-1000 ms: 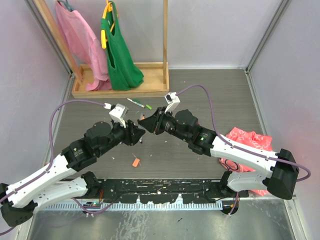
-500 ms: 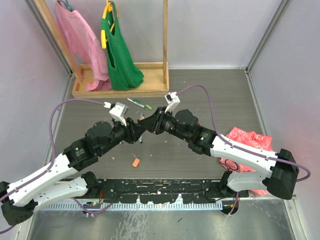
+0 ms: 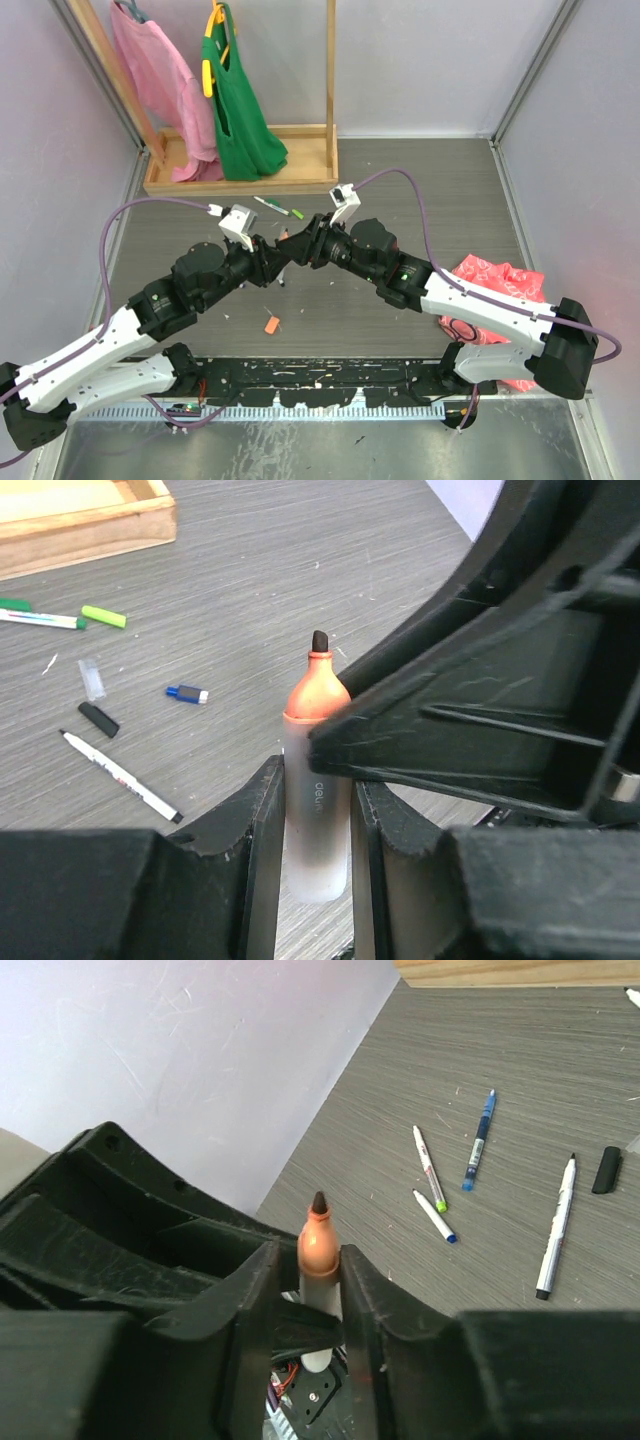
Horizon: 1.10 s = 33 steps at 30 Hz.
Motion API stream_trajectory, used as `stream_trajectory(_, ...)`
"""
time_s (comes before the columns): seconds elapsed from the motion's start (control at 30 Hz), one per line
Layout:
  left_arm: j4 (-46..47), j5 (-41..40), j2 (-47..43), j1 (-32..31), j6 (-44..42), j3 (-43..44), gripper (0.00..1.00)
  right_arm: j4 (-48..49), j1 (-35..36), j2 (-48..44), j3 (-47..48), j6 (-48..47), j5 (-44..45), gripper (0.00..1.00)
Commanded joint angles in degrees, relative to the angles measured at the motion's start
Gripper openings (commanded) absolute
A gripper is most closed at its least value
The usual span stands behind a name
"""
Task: Insert the pens into the pen caps
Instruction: Insert the pen cap onto the pen.
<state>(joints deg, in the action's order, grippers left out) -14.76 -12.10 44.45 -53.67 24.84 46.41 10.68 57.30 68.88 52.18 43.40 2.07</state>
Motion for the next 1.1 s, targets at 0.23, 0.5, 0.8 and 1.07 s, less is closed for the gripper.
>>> stream_trajectory(0.23, 0.57, -1.13, -2.13, 0.76, -1.36, -2.37, 0.00, -2.10, 0.72, -4.35, 1.36, -3.38, 3.80, 0.48)
stream_trajectory(0.5, -4.91, -6.10, -8.61, 0.75, -4.54, -4.57, 0.00, -6.38, 0.69, -9.59, -5.23, -1.20, 12.13, 0.55)
stream_trajectory(0.8, -17.13, -5.26, -14.51, 0.68, -4.17, 1.15, 0.00, -10.05, 0.15, -13.38, -12.97, 4.71, 16.53, 0.62)
stream_trajectory(1.07, -30.26, -4.53, -16.37, 0.72, -6.59, 6.79, 0.00, -20.36, 0.87, -2.88, -7.33, 7.20, 14.77, 0.64)
